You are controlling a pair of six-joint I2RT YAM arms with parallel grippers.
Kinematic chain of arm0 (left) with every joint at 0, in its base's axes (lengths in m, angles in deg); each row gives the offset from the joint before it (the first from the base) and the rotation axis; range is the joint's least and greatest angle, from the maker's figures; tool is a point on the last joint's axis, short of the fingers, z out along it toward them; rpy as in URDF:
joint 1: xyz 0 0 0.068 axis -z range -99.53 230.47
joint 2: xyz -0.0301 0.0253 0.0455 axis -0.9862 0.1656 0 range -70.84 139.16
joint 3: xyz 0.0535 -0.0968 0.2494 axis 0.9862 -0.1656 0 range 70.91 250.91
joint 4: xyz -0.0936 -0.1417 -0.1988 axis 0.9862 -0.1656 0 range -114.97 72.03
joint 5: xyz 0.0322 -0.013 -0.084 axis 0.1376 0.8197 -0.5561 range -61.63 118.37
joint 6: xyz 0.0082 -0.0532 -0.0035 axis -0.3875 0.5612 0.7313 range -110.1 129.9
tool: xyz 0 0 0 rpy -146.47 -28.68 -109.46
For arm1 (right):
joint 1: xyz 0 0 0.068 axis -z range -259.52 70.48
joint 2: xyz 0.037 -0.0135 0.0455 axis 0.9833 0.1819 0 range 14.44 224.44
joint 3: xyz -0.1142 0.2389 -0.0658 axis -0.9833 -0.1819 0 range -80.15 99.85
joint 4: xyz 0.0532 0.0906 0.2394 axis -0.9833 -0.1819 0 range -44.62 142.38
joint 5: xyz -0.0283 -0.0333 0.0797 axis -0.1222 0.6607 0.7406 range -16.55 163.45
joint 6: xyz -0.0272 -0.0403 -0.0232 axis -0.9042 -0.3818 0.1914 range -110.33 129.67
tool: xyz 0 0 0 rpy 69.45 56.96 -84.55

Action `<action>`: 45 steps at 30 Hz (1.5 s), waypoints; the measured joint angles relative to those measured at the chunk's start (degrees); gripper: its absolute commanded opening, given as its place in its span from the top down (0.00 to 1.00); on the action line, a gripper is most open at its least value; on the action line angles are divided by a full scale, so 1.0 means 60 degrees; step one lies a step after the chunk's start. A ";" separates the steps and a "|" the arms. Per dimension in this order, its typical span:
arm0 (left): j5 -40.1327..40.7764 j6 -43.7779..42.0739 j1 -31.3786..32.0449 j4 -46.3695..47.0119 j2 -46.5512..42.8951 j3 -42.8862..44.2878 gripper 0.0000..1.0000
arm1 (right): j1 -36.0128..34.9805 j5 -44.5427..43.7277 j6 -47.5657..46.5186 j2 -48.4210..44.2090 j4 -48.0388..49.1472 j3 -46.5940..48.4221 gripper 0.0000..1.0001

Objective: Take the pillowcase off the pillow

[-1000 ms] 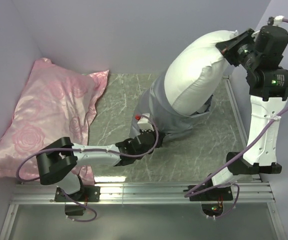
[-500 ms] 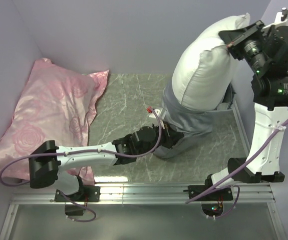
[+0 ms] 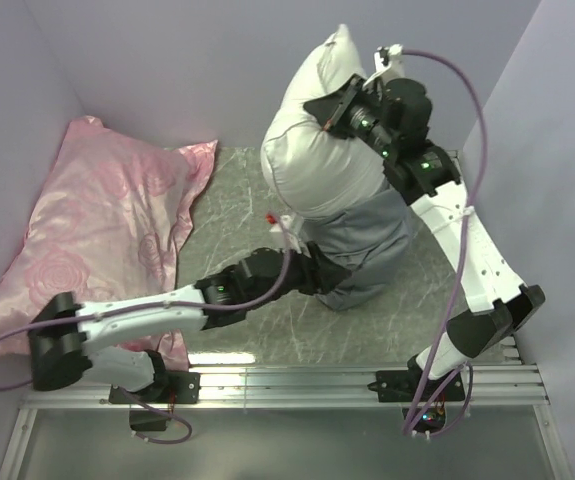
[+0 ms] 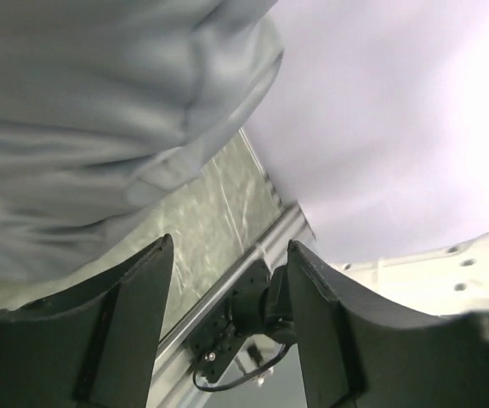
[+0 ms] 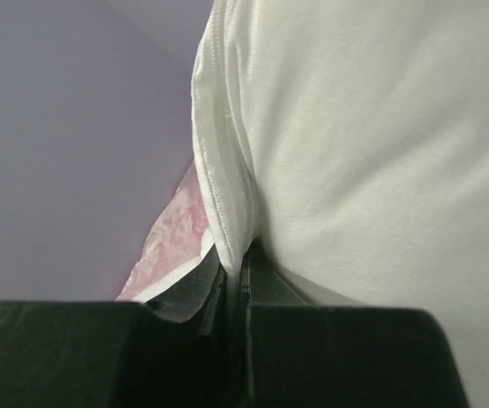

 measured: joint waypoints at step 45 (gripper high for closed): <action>-0.0889 -0.4306 -0.5697 -0.7992 0.1286 0.8113 0.57 | -0.3111 -0.0856 -0.0251 -0.1625 0.4306 -0.6594 1.00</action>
